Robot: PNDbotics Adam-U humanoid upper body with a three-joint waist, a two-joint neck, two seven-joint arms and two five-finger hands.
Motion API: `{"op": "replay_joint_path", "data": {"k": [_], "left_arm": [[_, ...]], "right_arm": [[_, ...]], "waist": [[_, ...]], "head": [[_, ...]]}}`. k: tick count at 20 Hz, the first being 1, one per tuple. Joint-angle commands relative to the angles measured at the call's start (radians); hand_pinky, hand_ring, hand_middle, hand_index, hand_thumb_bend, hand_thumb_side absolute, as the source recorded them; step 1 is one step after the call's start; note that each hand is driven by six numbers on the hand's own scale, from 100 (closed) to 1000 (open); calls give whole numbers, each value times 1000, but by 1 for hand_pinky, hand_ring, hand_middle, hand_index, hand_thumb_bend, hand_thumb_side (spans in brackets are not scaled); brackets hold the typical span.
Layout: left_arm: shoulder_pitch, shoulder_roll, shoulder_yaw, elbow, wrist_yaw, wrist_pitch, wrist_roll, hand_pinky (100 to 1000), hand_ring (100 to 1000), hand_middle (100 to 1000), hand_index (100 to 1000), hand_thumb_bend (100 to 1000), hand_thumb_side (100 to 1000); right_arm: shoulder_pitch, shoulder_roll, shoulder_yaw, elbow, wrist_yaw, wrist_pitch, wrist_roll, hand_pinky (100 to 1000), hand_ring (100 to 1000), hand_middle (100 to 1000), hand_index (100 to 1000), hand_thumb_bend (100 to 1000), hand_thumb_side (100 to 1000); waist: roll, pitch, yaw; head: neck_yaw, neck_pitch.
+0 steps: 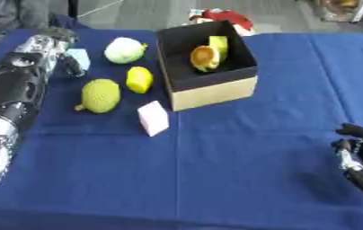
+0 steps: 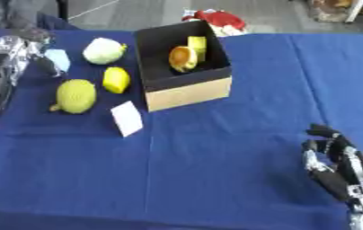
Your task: Pick up objects on the table and place them in the box.
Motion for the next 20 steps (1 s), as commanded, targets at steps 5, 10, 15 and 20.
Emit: {"op": "replay_joint_path", "data": {"k": [5, 10, 15, 20], "left_arm": [[-15, 37, 0, -16, -30, 19, 30, 894, 859, 868, 927, 489, 300], [-15, 37, -1, -17, -44, 36, 63, 890, 849, 860, 920, 476, 292], [-14, 37, 0, -20, -53, 50, 98, 866, 814, 829, 897, 401, 268], [-13, 35, 4, -23, -47, 66, 156, 856, 810, 832, 901, 388, 262]], "right_arm": [[-18, -23, -3, -10, -8, -3, -1, 749, 660, 734, 835, 100, 252], [-22, -24, -3, -10, -9, -3, -2, 749, 660, 733, 835, 100, 251], [-26, -24, -3, -10, -10, -2, -2, 749, 660, 733, 835, 100, 249], [-27, -25, -4, -10, -11, -2, -3, 749, 660, 733, 835, 100, 248]], "waist": [[-18, 13, -2], [-20, 20, -3], [-22, 28, -4], [-23, 32, -5]], "head": [[6, 4], [8, 3], [5, -2], [5, -7]]}}
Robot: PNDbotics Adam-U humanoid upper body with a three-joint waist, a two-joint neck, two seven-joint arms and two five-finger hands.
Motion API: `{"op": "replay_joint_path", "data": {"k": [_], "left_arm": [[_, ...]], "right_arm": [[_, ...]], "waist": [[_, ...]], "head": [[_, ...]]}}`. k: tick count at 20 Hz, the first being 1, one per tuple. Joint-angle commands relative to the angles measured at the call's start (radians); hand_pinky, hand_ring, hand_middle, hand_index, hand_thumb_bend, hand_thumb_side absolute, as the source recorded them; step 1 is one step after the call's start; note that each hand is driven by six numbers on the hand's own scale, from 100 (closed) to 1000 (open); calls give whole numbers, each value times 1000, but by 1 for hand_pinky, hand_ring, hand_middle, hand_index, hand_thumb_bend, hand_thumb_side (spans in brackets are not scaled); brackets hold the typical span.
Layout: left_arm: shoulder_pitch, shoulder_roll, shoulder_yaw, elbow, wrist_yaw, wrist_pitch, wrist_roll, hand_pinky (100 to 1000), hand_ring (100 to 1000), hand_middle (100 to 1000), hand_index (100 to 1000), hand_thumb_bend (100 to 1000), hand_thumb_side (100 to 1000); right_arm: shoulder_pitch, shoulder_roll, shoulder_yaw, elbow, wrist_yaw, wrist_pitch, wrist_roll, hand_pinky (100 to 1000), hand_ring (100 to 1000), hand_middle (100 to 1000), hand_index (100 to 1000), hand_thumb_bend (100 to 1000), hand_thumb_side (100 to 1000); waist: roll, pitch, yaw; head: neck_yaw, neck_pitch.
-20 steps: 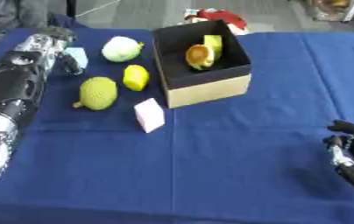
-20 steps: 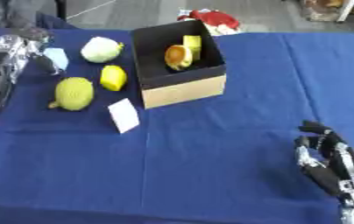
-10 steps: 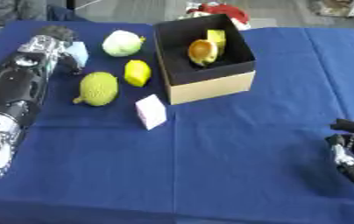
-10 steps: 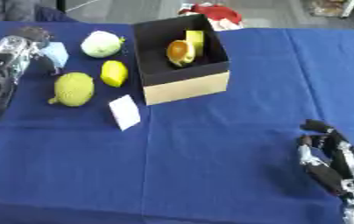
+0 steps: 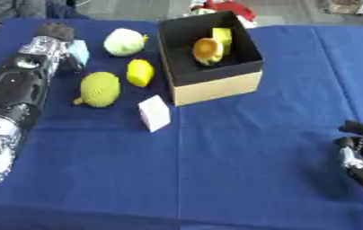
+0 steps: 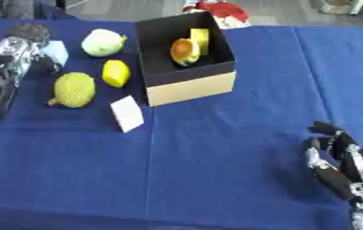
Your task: Pick up objects on the table and place them in the box.
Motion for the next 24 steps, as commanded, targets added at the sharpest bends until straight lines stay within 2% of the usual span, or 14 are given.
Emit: {"op": "replay_joint_path", "data": {"k": [1, 4, 9, 12, 17, 24], "left_arm": [[-15, 34, 3, -17, 2, 7, 30, 856, 810, 832, 901, 388, 262], [-14, 32, -1, -4, 12, 2, 19, 842, 786, 806, 879, 390, 280], [-13, 31, -5, 13, 35, -14, -63, 847, 794, 817, 889, 404, 310], [-12, 30, -6, 7, 44, -21, -87, 816, 732, 748, 835, 386, 294], [-15, 30, 0, -24, 40, -14, -18, 709, 542, 533, 665, 311, 227], [-35, 40, 7, -64, 85, -28, 86, 643, 468, 435, 564, 216, 189]], "right_arm": [[-14, -25, -4, -11, -7, -2, -2, 749, 660, 733, 835, 100, 248], [-15, -24, -3, -12, -8, -2, -1, 749, 660, 734, 836, 100, 247], [-15, -25, -4, -11, -8, -1, -2, 749, 660, 734, 836, 100, 246], [-14, -24, -4, -11, -8, -1, -1, 749, 660, 734, 836, 100, 250], [-14, -24, -5, -11, -7, 0, -2, 749, 661, 734, 836, 100, 247], [-11, -24, -6, -9, -6, 0, -1, 749, 661, 734, 836, 100, 248]], "waist": [[-16, -1, 0], [-16, 1, 0], [-16, 3, 0], [-16, 3, 0], [-16, 2, 0], [-11, -3, 0]], "head": [[1, -6], [0, -7], [1, -5], [1, -5], [1, -3], [0, 0]]}}
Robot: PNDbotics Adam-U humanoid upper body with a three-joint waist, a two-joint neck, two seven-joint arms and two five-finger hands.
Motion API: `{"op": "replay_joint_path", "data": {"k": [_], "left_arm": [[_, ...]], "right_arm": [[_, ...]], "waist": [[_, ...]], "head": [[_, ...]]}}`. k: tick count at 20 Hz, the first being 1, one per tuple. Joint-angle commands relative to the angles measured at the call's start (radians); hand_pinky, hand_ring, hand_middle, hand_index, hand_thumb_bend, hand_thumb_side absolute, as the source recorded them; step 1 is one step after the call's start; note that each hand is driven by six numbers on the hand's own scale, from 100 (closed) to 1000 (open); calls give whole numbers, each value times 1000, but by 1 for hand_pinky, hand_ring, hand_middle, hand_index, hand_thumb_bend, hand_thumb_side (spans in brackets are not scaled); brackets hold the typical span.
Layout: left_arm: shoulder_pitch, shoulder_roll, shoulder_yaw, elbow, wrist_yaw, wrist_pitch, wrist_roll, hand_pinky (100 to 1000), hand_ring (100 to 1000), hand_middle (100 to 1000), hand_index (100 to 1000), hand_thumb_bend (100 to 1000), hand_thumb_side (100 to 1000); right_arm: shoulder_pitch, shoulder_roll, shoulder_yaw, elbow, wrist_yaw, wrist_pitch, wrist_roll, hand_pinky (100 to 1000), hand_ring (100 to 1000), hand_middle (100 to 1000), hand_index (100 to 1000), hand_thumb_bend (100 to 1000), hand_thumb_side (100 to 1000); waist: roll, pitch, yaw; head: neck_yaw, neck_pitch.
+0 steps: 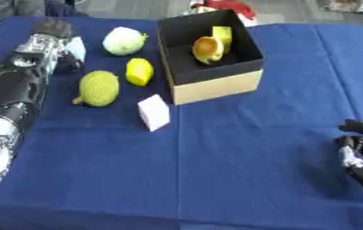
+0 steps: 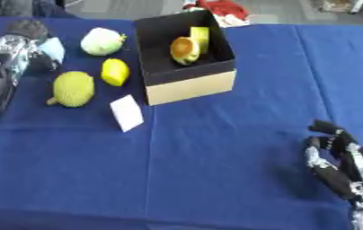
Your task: Pick up objects on the table and place them in the box.
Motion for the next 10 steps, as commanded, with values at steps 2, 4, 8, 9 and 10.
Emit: {"op": "replay_joint_path", "data": {"k": [2, 4, 8, 9, 10], "left_arm": [[-42, 36, 1, -74, 56, -41, 39, 642, 469, 434, 562, 181, 181], [-52, 34, -14, -126, 94, -89, 43, 641, 470, 433, 560, 151, 173], [-69, 9, -85, -269, 201, -241, 20, 645, 474, 435, 559, 130, 164], [-72, 0, -108, -304, 227, -280, 8, 647, 475, 436, 560, 134, 163], [-76, -10, -134, -336, 254, -319, -5, 649, 477, 438, 562, 140, 163]], "right_arm": [[-6, -24, -7, -12, -4, -1, -2, 749, 661, 734, 836, 100, 249], [-5, -24, -7, -12, -3, -1, -2, 749, 661, 734, 836, 100, 250], [-2, -22, -5, -13, -2, -2, 2, 749, 661, 735, 836, 100, 251], [-2, -21, -4, -14, -1, -2, 3, 749, 661, 735, 836, 100, 252], [-2, -21, -4, -14, 0, -2, 4, 749, 661, 735, 836, 100, 252]], "waist": [[-7, -8, 0], [-5, -11, 1], [-1, -17, 3], [-1, -18, 2], [-1, -18, 2]], "head": [[-2, 1], [-3, 3], [-4, 1], [-4, 0], [-5, 0]]}}
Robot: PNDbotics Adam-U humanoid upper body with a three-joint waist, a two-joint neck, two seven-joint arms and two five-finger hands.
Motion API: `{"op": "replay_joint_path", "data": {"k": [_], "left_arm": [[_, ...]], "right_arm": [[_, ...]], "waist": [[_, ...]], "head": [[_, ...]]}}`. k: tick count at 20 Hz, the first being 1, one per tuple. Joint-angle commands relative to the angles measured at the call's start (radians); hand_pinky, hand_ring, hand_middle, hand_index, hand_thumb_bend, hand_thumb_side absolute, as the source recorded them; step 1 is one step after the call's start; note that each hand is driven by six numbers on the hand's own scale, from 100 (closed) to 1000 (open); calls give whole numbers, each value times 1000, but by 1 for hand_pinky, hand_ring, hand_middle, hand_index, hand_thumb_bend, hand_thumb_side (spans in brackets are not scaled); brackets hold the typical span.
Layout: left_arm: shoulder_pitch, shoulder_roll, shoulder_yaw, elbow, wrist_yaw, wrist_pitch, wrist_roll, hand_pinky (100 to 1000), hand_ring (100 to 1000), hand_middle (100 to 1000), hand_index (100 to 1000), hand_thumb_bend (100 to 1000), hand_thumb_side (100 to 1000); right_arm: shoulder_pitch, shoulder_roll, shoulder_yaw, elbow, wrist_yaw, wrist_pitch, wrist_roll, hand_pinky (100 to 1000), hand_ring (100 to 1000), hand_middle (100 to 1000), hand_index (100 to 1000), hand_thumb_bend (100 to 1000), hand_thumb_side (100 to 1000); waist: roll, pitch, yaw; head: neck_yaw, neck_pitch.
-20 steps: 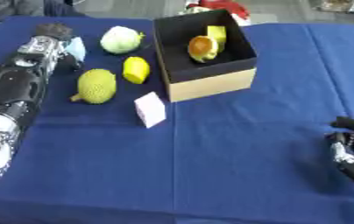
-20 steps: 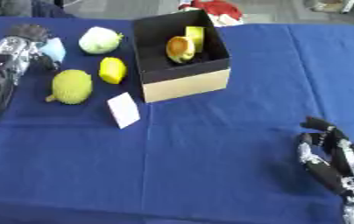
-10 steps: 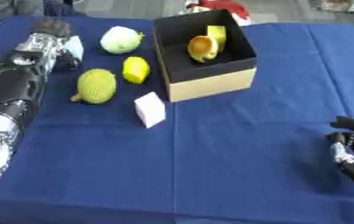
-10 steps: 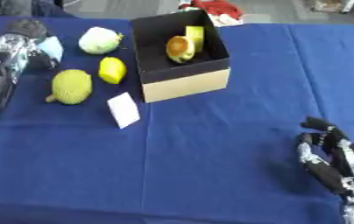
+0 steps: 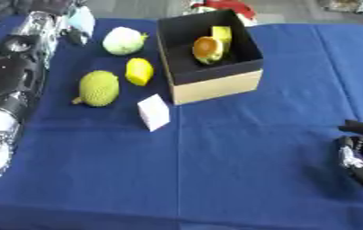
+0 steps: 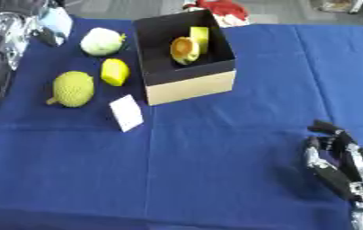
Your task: Pick up objects on the table and place them in the box.
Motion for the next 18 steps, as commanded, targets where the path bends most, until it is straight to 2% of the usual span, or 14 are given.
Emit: {"op": "replay_joint_path", "data": {"k": [1, 5, 8, 13, 14, 16, 18], "left_arm": [[-35, -13, -75, -121, 85, -119, -36, 653, 478, 440, 564, 155, 163], [-49, -72, -186, -202, 136, -238, -101, 665, 484, 448, 573, 230, 180], [-52, -120, -251, -210, 131, -304, -138, 672, 490, 456, 583, 261, 199], [-46, -182, -304, -164, 68, -366, -176, 697, 521, 492, 627, 325, 242], [-44, -189, -304, -150, 51, -369, -180, 706, 540, 516, 653, 349, 252], [-41, -197, -298, -129, 13, -367, -173, 771, 668, 665, 777, 455, 297], [-39, -197, -287, -114, -19, -358, -156, 810, 746, 757, 857, 536, 312]], "right_arm": [[-7, -20, -4, -14, 0, -2, 3, 749, 661, 734, 836, 100, 252], [-9, -18, -2, -14, -1, -2, 6, 749, 661, 735, 836, 100, 253], [-10, -16, 0, -14, -1, -2, 9, 749, 661, 735, 836, 100, 253], [-12, -14, 1, -13, -1, -3, 11, 749, 661, 735, 836, 100, 253], [-12, -13, 1, -13, -1, -3, 11, 749, 661, 735, 836, 100, 254], [-13, -12, 1, -13, -1, -3, 11, 750, 661, 735, 836, 100, 254], [-12, -12, 0, -13, -1, -3, 11, 750, 661, 735, 836, 100, 253]], "waist": [[-1, -19, -2], [-1, -20, -8], [-1, -19, -12], [-1, -20, -17], [-1, -20, -18], [-1, -20, -19], [-1, -20, -18]], "head": [[-2, -1], [-2, -5], [-6, -11], [-5, -13], [-5, -14], [-6, -16], [-8, -18]]}}
